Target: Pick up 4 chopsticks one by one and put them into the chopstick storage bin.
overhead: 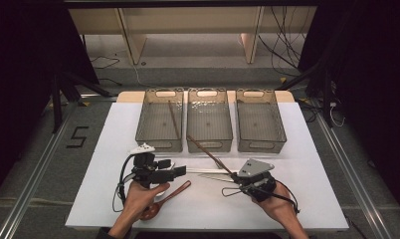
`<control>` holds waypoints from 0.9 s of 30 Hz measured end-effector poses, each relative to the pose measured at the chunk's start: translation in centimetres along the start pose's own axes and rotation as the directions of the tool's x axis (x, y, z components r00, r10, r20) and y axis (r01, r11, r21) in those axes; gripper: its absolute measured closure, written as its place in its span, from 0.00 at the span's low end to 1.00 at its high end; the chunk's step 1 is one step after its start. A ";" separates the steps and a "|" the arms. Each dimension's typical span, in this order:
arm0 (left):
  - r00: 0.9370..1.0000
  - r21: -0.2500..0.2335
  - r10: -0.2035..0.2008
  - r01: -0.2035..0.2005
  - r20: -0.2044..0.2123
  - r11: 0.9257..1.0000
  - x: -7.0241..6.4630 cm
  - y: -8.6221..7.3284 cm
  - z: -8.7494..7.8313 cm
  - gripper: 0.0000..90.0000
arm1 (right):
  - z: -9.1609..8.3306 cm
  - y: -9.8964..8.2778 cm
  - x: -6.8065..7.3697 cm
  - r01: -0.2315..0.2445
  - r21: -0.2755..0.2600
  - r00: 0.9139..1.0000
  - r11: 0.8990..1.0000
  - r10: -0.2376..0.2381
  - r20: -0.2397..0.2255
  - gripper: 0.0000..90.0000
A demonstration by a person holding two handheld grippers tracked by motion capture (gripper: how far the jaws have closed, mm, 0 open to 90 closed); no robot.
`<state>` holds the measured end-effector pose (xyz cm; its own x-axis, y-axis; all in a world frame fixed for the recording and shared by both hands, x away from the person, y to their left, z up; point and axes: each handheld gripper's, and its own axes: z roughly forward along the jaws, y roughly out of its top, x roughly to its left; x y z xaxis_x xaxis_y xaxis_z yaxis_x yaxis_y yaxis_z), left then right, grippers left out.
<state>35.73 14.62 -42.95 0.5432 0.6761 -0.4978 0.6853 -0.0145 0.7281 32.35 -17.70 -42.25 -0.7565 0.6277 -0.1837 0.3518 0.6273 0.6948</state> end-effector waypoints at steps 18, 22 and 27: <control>0.992 0.013 -0.077 0.076 0.103 0.997 -1.9 -1.0 2.5 0.27 | 1.0 1.1 2.7 0.003 -0.036 0.999 0.999 -0.004 -0.049 0.95; 0.985 0.015 -0.095 0.094 0.145 0.995 -2.4 -1.2 3.1 0.30 | 1.3 1.4 3.4 -0.001 -0.047 0.998 0.999 -0.002 -0.070 0.95; 0.978 0.021 -0.111 0.109 0.175 0.994 -2.4 -1.4 3.5 0.38 | 1.4 1.6 3.8 -0.004 -0.062 0.996 0.998 -0.001 -0.086 0.95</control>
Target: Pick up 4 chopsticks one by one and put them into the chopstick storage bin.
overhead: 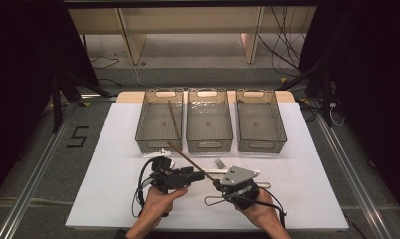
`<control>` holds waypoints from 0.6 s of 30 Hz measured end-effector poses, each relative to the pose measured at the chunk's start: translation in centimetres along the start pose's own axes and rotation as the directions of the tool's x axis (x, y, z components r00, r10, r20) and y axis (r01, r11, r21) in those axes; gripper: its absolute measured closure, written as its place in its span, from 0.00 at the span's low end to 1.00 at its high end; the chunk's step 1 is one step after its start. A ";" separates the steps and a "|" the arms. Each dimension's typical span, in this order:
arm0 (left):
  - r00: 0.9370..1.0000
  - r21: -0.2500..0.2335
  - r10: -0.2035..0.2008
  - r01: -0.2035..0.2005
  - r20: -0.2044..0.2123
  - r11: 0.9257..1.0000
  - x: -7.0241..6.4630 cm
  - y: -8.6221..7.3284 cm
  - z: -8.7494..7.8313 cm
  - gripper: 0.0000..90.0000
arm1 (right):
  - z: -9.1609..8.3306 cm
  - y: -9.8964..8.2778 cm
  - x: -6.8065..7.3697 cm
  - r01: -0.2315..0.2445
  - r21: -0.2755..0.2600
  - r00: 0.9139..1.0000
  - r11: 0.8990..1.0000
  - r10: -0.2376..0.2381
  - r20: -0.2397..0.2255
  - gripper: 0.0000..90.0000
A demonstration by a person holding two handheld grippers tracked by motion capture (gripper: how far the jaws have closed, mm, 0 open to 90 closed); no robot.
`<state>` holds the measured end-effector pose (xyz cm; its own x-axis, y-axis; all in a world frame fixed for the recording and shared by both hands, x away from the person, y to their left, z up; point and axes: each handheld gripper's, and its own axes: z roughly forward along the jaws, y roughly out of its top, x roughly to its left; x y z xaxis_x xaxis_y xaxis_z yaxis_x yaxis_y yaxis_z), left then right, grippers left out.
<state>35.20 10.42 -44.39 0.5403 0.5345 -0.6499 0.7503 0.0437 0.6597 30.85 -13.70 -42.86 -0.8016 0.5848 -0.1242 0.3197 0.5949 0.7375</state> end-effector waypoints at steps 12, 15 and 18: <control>0.996 0.033 0.005 -0.007 0.085 0.999 -0.5 -0.5 1.0 0.64 | 0.2 0.2 0.6 -0.005 -0.017 1.000 1.000 0.004 -0.023 0.95; 0.996 0.035 0.008 -0.011 0.094 0.999 -0.6 -0.5 1.0 0.69 | 0.2 0.1 0.5 -0.006 -0.022 1.000 1.000 0.005 -0.029 0.95; 0.995 0.032 0.007 -0.011 0.098 0.999 -0.6 -0.5 1.0 0.73 | 0.2 0.1 0.6 -0.005 -0.027 0.999 1.000 0.004 -0.035 0.95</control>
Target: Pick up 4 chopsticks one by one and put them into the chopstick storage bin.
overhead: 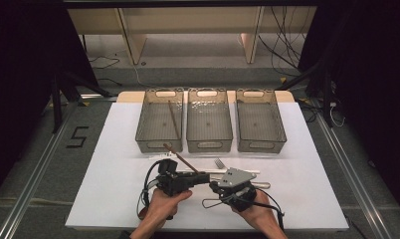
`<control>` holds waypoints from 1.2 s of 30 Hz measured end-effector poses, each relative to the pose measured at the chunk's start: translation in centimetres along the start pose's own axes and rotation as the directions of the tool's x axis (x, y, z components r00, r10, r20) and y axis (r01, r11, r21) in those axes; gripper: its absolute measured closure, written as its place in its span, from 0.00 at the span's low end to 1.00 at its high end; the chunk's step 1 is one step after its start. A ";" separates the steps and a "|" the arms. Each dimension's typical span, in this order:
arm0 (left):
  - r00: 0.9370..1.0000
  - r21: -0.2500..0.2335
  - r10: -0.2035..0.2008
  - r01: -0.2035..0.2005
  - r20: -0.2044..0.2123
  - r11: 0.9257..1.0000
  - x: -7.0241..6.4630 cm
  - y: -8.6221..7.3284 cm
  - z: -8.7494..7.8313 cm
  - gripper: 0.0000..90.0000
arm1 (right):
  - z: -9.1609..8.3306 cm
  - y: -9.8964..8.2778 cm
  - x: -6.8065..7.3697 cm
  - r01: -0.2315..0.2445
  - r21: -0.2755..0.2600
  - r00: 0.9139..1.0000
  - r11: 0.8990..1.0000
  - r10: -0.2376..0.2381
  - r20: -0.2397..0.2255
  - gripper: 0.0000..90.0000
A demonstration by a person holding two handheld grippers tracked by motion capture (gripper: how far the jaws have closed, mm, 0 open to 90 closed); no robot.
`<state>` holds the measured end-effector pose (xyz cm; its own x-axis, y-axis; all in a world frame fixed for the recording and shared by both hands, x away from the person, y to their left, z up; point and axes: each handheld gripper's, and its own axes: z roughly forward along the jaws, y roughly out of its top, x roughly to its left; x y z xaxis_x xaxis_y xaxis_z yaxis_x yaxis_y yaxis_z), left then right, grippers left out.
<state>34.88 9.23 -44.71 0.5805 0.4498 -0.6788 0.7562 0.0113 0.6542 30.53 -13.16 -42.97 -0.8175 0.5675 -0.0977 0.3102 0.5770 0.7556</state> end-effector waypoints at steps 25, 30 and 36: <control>1.000 0.003 -0.001 0.001 0.013 1.000 0.5 0.9 -1.3 0.94 | -0.7 -0.3 -0.8 -0.024 -0.024 0.999 0.999 0.023 -0.033 0.71; 0.998 0.004 0.044 -0.044 -0.049 0.999 0.6 2.6 -3.1 0.93 | -1.4 -1.0 -1.8 -0.062 -0.016 0.998 0.998 0.062 -0.030 0.57; 0.995 -0.002 0.046 -0.046 -0.084 0.999 1.4 4.5 -5.3 0.93 | -2.1 -1.9 -2.8 -0.104 -0.018 0.994 0.994 0.104 -0.015 0.44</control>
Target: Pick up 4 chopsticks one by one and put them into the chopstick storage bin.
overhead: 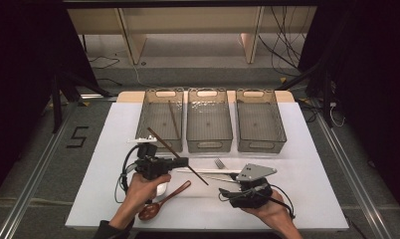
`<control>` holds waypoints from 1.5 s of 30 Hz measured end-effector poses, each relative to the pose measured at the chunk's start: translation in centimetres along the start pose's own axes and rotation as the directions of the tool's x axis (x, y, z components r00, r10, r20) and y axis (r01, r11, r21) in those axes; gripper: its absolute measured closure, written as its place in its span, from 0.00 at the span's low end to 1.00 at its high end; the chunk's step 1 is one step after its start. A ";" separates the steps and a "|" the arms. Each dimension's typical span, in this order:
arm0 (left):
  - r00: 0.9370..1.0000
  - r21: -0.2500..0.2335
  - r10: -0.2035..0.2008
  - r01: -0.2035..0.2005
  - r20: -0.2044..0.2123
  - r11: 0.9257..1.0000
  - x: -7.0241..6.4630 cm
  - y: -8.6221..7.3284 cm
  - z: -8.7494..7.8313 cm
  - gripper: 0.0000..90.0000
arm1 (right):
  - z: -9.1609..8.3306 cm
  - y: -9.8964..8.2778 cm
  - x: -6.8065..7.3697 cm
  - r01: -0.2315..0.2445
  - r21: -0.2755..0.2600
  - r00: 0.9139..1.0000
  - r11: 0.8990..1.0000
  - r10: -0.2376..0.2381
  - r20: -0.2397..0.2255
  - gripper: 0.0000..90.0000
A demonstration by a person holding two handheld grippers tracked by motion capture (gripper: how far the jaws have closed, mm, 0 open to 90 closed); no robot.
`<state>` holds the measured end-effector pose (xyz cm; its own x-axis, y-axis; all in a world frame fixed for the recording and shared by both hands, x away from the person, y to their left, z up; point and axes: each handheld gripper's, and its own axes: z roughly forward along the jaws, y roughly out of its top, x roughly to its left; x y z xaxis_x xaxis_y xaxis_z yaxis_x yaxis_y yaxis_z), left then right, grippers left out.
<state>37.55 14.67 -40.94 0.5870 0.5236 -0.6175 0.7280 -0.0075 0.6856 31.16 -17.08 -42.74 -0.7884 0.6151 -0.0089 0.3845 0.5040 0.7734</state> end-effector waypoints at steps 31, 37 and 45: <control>0.980 -0.023 0.006 -0.011 -0.198 1.000 4.6 11.0 -5.3 0.93 | -1.4 -1.6 -1.5 -0.068 -0.008 0.997 0.998 0.068 0.041 0.37; 0.972 -0.025 -0.009 0.003 -0.233 1.000 5.6 12.3 -4.9 0.93 | -1.4 -1.6 -1.5 -0.070 -0.006 0.997 0.998 0.070 0.043 0.37; 0.959 0.011 -0.029 0.033 -0.280 0.999 6.8 13.1 -3.3 0.93 | -1.6 -1.7 -1.6 -0.074 -0.014 0.996 0.997 0.075 0.044 0.35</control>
<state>49.87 20.91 -34.91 0.4428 0.7415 -0.5042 0.7508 0.0009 0.6606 31.03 -19.86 -43.04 -0.7353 0.6774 0.0209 0.4350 0.4481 0.7810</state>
